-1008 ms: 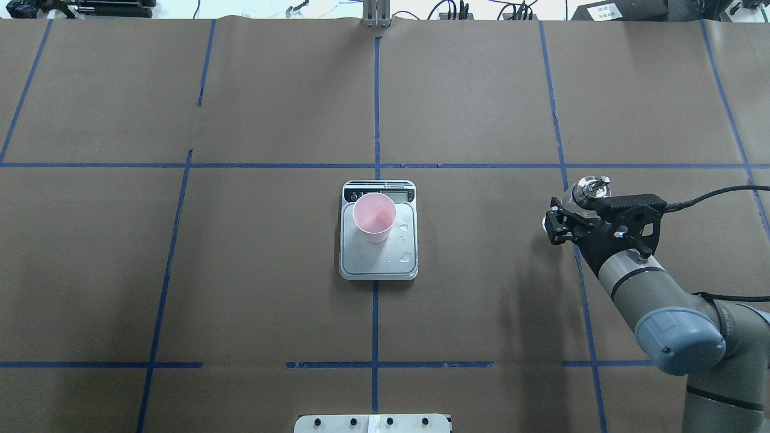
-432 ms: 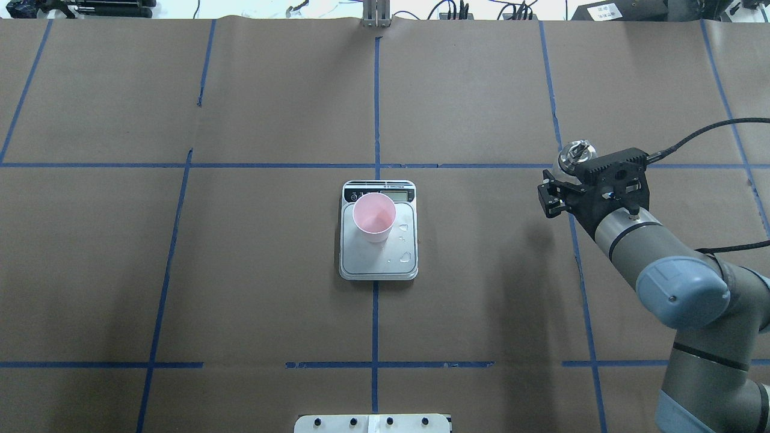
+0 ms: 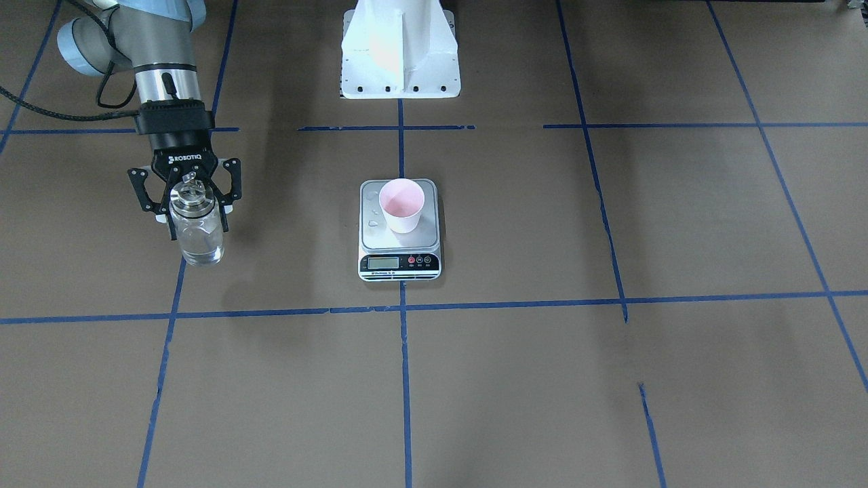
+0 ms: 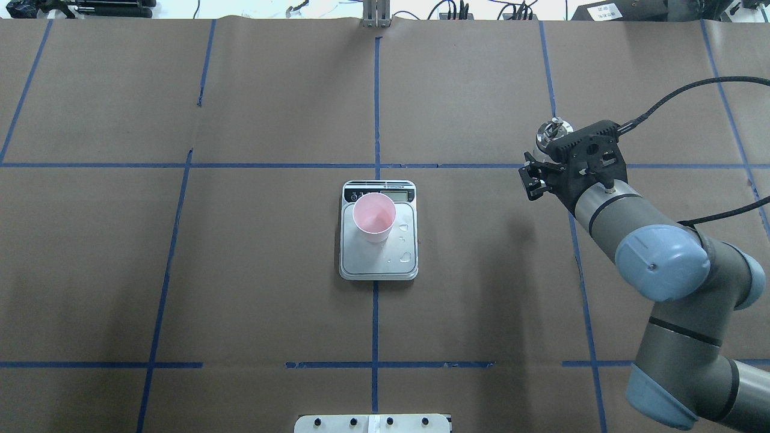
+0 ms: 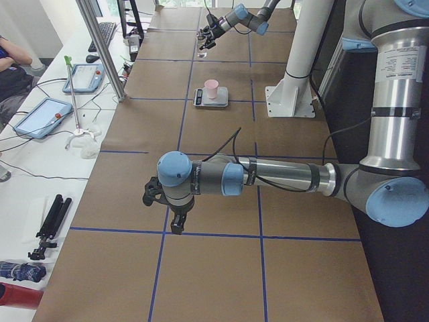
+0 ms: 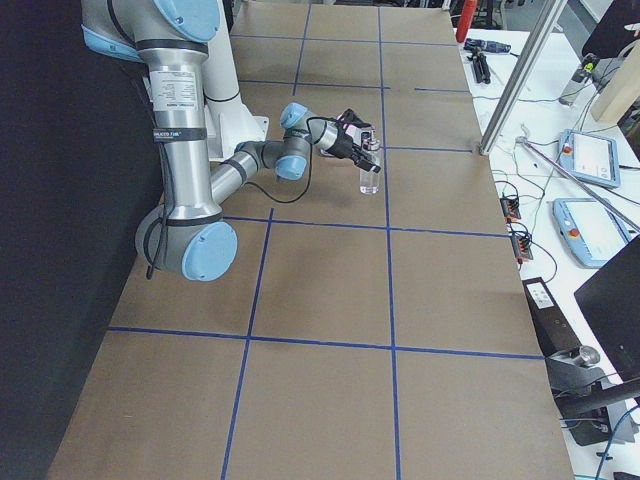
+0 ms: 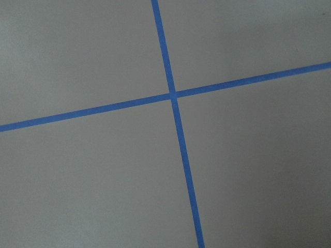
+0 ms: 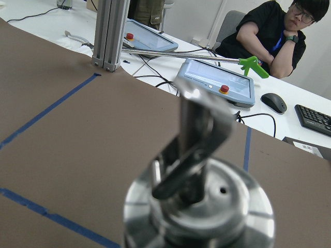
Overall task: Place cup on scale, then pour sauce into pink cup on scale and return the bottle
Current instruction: 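Lift the sauce bottle with the right gripper and carry it over the cup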
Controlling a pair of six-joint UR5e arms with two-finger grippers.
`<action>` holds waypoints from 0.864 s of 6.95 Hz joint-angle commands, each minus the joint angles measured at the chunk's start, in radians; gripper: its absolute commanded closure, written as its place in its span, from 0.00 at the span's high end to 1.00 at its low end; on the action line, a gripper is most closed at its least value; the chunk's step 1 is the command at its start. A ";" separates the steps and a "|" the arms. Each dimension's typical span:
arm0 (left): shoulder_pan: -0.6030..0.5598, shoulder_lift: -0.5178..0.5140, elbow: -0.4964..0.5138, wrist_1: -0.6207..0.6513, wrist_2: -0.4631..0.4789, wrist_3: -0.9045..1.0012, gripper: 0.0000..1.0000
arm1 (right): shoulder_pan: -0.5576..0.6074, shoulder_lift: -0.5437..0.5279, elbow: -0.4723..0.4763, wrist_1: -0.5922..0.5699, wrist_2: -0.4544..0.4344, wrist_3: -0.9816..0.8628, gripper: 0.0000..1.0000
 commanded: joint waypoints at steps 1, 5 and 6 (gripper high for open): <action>0.002 -0.001 0.000 -0.022 -0.002 0.000 1.00 | -0.089 0.183 -0.029 -0.323 -0.122 -0.001 0.00; 0.003 -0.001 -0.003 -0.024 -0.003 -0.001 1.00 | -0.248 0.306 -0.120 -0.644 -0.469 -0.017 0.00; 0.003 -0.002 -0.001 -0.022 -0.003 -0.001 1.00 | -0.262 0.306 -0.124 -0.647 -0.480 -0.018 0.00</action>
